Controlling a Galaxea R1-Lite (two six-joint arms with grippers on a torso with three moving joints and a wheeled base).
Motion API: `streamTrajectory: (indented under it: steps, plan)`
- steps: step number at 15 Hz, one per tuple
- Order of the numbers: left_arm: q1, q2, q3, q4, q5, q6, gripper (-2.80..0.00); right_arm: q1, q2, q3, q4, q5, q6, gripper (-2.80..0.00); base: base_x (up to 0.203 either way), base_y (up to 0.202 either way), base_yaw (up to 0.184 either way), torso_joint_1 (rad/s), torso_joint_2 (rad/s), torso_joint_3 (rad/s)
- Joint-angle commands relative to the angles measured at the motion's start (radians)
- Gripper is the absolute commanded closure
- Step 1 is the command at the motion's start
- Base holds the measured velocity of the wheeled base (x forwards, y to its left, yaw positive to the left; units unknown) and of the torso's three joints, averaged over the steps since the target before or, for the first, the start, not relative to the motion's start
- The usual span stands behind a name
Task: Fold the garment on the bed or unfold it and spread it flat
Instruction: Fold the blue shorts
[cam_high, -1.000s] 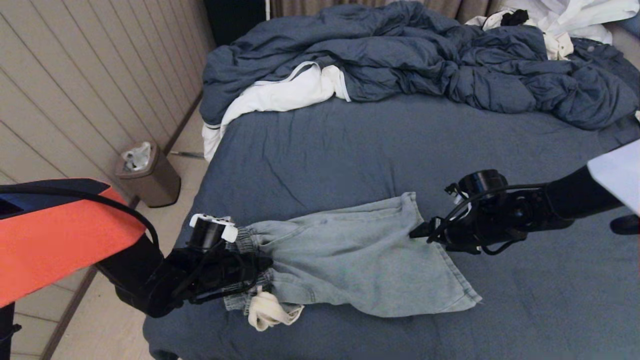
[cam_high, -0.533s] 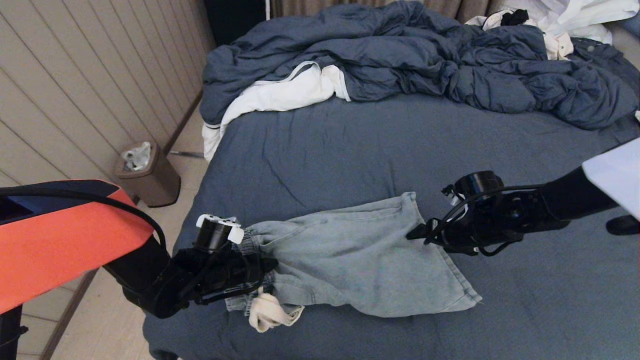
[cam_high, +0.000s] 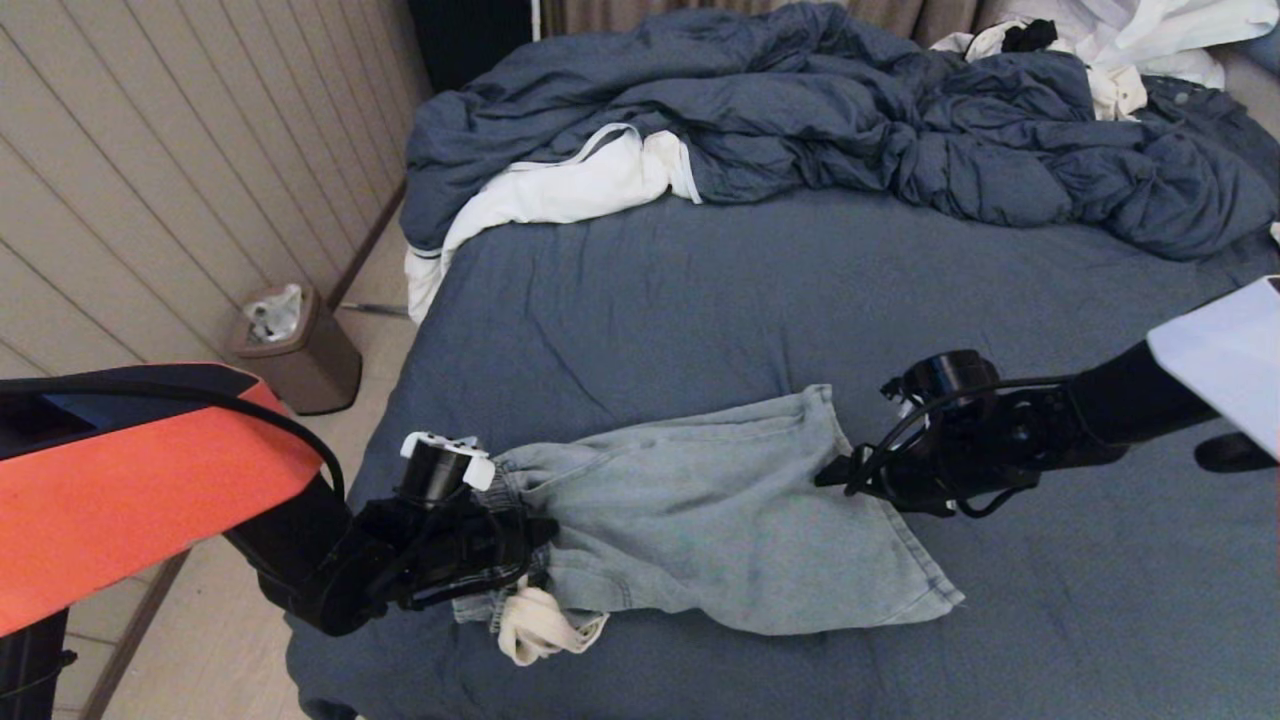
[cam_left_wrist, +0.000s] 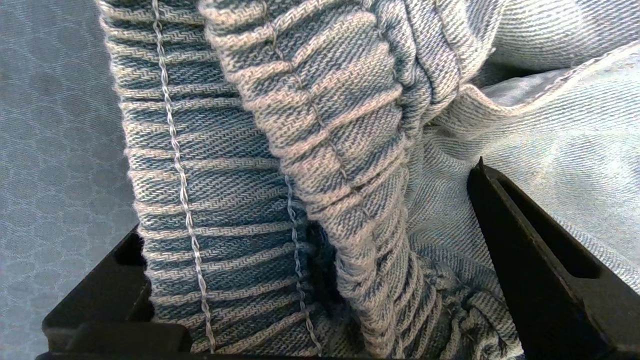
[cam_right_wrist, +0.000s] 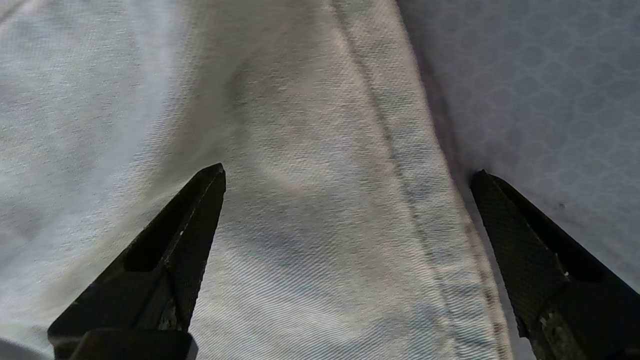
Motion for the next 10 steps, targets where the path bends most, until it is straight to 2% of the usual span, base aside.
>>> streamTrajectory:
  steps: [1,7,8,9,10]
  plan:
    - [0.001,0.009,-0.002,-0.004,0.001,-0.003,-2.80,0.001,0.020,-0.004,0.000,-0.010,0.002,-2.80,0.000,0.000,0.000,0.000,0.00,0.000]
    - [0.000,-0.001,-0.003,-0.003,0.007,-0.002,-2.80,0.005,0.036,-0.009,0.000,-0.024,-0.001,-2.80,0.000,0.000,0.000,0.000,0.00,0.000]
    - [-0.001,-0.004,-0.001,-0.002,0.007,-0.002,-2.80,0.011,0.035,-0.003,0.000,-0.024,-0.004,-0.74,0.000,0.000,0.000,0.000,0.00,0.000]
    - [-0.001,-0.004,-0.004,-0.002,0.007,-0.003,0.00,0.018,0.035,-0.001,-0.001,-0.027,-0.004,0.00,0.000,0.000,0.000,0.000,0.00,0.000]
    - [-0.001,-0.002,-0.004,-0.004,0.007,-0.005,0.00,0.018,0.036,-0.002,-0.005,-0.036,-0.004,0.00,0.000,0.000,0.000,0.000,0.00,0.000]
